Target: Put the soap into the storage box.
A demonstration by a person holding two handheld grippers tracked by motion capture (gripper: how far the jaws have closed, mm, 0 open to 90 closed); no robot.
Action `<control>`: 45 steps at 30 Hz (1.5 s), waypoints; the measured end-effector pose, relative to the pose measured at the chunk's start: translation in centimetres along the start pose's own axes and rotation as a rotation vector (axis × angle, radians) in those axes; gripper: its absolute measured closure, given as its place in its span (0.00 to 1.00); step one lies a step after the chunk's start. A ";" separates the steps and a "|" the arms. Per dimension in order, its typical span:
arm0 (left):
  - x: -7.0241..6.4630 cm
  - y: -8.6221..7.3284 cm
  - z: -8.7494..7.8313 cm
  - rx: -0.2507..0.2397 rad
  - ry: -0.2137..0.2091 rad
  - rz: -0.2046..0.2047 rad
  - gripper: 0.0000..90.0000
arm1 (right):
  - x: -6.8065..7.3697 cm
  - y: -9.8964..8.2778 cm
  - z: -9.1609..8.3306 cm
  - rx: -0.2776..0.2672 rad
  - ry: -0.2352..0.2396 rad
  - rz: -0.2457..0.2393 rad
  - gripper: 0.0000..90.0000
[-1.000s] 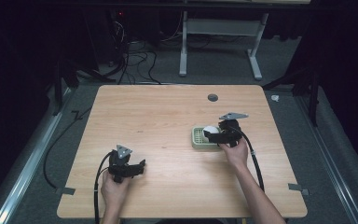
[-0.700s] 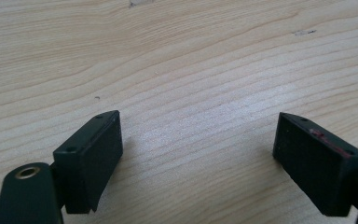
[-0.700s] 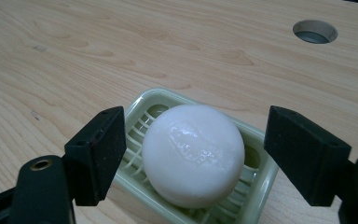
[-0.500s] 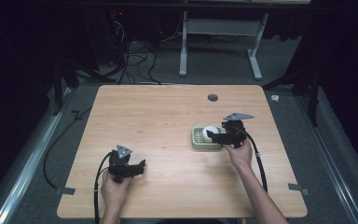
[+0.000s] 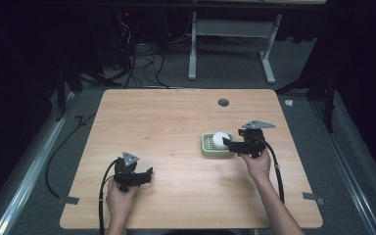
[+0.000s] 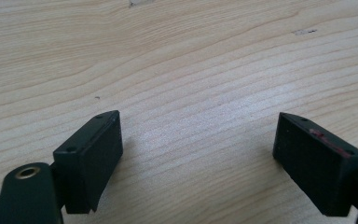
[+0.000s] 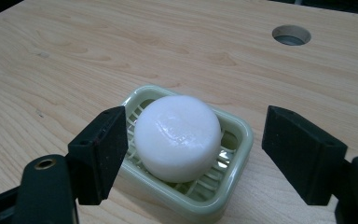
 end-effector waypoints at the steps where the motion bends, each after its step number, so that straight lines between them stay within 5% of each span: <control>1: 0.0 0.0 0.0 0.000 0.000 0.000 0.18 | 0.0 0.0 -0.1 -0.001 -0.001 -0.004 0.26; 11: 0.0 0.0 0.0 0.000 -0.001 0.000 0.18 | 0.3 0.1 -1.8 -0.024 -0.011 -0.010 0.27; 45: 0.0 0.0 0.0 0.000 0.000 0.000 0.18 | 0.3 -4.1 -5.2 -0.054 -0.045 0.044 0.27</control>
Point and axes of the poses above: each handheld gripper's, and its own axes: z roughly forward along the jaws, y roughly out of its top, x roughly to its left, the point moved 8 cm from there along z, roughly forward along the jaws, and after that the axes turned 13 degrees about -z, right-handed, at the moved point
